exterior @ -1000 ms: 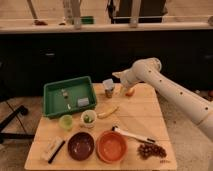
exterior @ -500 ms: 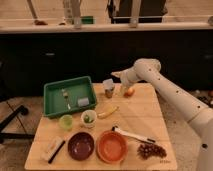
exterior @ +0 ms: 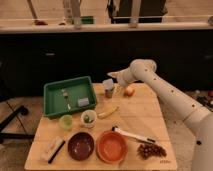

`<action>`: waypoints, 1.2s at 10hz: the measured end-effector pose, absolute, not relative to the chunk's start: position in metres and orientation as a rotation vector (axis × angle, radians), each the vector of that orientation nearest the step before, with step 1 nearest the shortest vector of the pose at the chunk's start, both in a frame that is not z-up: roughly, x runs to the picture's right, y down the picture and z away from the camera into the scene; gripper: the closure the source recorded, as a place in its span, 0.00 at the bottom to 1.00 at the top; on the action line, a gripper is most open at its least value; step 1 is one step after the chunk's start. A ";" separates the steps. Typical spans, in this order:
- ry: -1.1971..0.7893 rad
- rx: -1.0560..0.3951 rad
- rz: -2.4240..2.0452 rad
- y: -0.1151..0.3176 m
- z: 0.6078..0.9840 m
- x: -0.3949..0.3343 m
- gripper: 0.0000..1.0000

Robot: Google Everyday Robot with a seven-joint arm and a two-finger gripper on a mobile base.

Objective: Place towel in table surface

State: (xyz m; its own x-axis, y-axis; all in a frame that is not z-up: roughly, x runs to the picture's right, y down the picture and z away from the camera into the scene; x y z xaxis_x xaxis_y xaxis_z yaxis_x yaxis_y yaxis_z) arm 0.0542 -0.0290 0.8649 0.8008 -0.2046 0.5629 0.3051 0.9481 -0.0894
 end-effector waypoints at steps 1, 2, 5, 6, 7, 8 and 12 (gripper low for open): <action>-0.586 -0.179 -0.276 -0.029 0.868 0.051 0.20; -0.589 -0.179 -0.276 -0.029 0.870 0.050 0.20; -0.592 -0.186 -0.270 -0.028 0.880 0.048 0.20; -0.591 -0.189 -0.267 -0.028 0.883 0.049 0.23; -0.591 -0.191 -0.265 -0.027 0.885 0.050 0.29; -0.593 -0.190 -0.266 -0.027 0.887 0.051 0.41; -0.603 -0.177 -0.267 -0.028 0.889 0.053 0.79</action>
State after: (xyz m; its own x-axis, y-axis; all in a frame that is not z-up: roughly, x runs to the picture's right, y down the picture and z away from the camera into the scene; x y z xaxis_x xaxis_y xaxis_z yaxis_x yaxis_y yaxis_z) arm 0.0530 -0.0275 0.8890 0.7909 -0.1956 0.5799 0.2982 0.9506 -0.0860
